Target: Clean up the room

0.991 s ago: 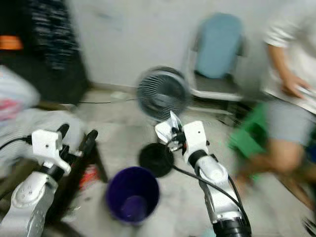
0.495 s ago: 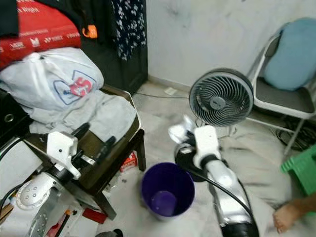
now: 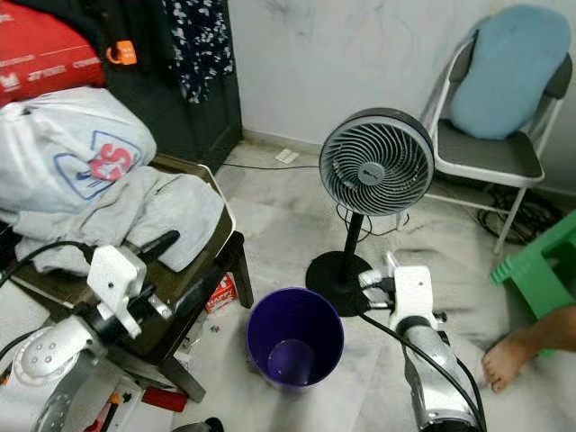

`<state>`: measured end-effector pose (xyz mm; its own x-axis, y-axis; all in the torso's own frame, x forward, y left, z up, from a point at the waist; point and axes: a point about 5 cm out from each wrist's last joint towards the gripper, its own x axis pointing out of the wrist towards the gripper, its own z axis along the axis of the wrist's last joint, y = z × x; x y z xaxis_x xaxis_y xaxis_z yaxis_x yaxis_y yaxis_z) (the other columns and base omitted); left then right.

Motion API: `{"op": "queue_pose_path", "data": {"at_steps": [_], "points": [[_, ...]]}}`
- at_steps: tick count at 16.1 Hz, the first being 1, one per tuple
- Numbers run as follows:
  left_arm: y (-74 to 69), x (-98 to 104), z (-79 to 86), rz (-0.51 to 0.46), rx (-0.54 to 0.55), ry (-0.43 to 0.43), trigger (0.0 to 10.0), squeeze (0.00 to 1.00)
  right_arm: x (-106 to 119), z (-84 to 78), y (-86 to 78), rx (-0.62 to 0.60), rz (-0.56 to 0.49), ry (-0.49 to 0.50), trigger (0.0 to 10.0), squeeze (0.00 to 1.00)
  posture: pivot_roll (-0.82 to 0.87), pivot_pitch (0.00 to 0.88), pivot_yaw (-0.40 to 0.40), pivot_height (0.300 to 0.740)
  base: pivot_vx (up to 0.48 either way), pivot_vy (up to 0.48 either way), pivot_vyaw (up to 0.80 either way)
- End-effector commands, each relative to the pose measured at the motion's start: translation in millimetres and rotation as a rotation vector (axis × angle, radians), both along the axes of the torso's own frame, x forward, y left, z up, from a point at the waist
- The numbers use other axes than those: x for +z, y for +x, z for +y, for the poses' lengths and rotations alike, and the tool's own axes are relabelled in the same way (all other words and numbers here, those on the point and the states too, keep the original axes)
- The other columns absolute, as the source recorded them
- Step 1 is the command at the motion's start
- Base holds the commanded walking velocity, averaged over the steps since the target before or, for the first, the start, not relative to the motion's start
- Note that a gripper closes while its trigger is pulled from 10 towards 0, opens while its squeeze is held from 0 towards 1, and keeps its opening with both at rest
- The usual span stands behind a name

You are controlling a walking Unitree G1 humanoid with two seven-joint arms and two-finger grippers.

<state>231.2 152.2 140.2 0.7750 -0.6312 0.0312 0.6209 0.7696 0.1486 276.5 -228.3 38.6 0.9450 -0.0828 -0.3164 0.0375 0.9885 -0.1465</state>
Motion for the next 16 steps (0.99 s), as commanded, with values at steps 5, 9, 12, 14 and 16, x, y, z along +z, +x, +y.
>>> {"op": "queue_pose_path", "data": {"at_steps": [5, 9, 12, 14, 16], "points": [[-3.8, 5.4, 5.9, 0.001, -0.025, 0.029, 10.0, 0.0, -5.1, 8.6, 13.3, -0.009, -0.01, 0.016, 10.0, 0.0, 0.06, 0.154, 0.094, 0.74, 0.0, 0.0, 0.0], [-13.4, 6.0, 20.3, 0.006, -0.015, 0.101, 10.0, 0.0, -10.9, 19.5, 20.8, -0.016, -0.004, 0.03, 10.0, 0.0, 0.11, 0.182, 0.158, 0.74, 0.0, 0.0, 0.0], [-22.3, 14.1, 24.3, 0.021, -0.041, 0.137, 10.0, 0.0, -17.1, 37.1, 31.0, -0.013, 0.036, 0.049, 10.0, 0.0, 0.16, 0.198, 0.201, 0.74, 0.0, 0.0, 0.0], [-24.6, 19.8, 30.0, 0.021, -0.046, 0.158, 10.0, 0.0, -19.2, 35.9, 31.1, -0.062, 0.045, 0.063, 10.0, 0.0, 0.2, 0.216, 0.228, 0.74, 0.0, 0.0, 0.0], [-31.3, 22.2, 33.7, 0.047, -0.071, 0.173, 10.0, 0.0, -20.4, 34.4, 30.5, -0.08, 0.044, 0.067, 10.0, 0.0, 0.21, 0.228, 0.242, 0.74, 0.0, 0.0, 0.0]]}}
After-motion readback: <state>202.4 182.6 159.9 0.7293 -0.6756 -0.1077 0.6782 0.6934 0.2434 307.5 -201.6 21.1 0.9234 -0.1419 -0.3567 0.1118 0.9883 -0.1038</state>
